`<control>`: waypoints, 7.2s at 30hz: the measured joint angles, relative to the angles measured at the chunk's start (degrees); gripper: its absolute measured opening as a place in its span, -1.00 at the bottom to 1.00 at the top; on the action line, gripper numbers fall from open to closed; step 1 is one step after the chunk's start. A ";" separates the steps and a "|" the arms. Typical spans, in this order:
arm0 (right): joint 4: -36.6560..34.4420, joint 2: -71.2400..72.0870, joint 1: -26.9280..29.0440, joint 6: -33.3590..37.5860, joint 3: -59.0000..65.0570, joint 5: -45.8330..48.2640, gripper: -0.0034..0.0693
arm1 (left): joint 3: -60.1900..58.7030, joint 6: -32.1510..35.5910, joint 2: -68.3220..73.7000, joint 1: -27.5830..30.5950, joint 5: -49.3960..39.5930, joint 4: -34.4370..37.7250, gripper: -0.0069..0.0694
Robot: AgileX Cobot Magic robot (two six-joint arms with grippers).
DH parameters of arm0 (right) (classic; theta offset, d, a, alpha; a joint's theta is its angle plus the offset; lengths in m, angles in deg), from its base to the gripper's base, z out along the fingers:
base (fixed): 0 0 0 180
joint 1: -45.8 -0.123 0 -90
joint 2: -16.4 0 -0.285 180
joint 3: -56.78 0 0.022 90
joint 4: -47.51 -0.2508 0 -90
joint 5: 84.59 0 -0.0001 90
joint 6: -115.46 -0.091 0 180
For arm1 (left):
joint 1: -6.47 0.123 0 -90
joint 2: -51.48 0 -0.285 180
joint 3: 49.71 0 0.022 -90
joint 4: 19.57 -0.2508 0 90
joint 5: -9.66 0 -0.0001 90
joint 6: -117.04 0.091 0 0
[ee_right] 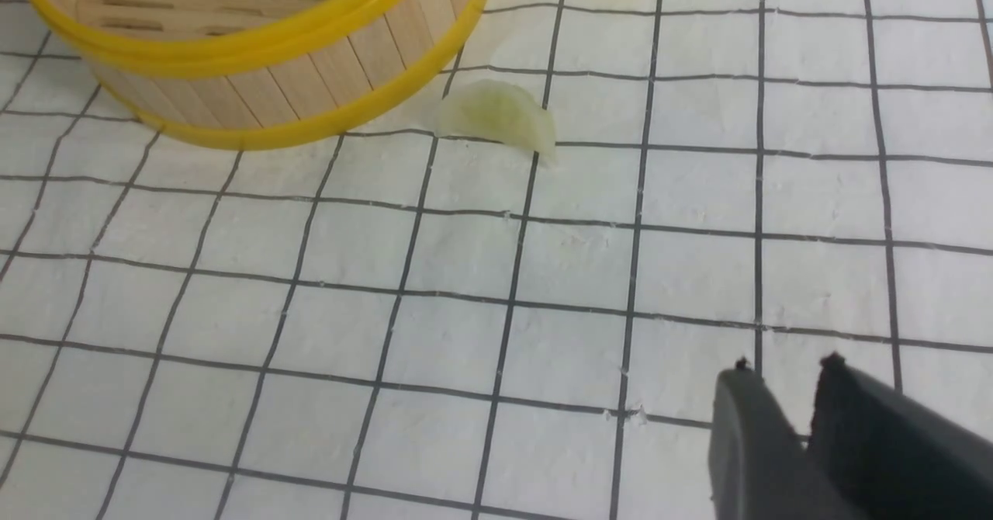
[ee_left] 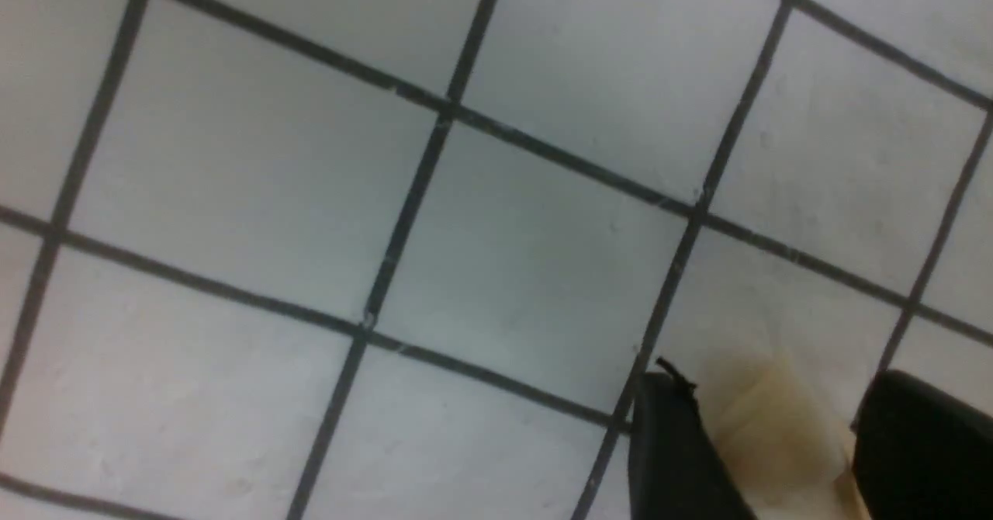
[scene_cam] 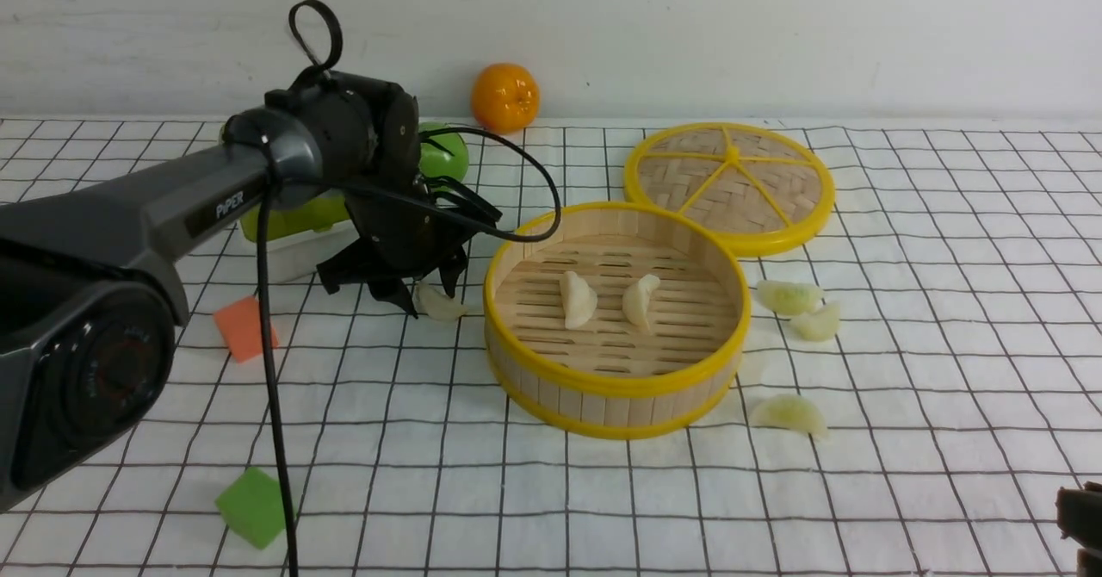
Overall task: Put the dumplings into the steamer on the table with the white tablecloth.
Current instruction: 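Reach for and grasp a dumpling on the table with the left gripper, then place the dumpling into the bamboo steamer basket with the left gripper, then reach for and grasp a dumpling lying on the table beside the steamer, then place the dumpling in the bamboo steamer basket with the right gripper, then reach for and grasp a dumpling lying on the table beside the steamer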
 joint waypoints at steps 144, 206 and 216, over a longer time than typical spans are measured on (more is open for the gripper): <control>-1.67 -67.45 -10.62 47.07 -44.16 2.52 -0.50 | -79.46 26.36 -100.92 -4.95 -6.18 -9.64 -0.85; 12.27 -63.13 -10.21 6.87 -62.43 0.76 0.42 | -87.63 16.29 -100.86 -4.95 13.32 -9.77 -0.82; 14.91 -75.13 -5.67 8.28 -62.43 3.46 0.17 | -89.76 16.29 -100.86 -4.95 16.91 -10.79 -0.81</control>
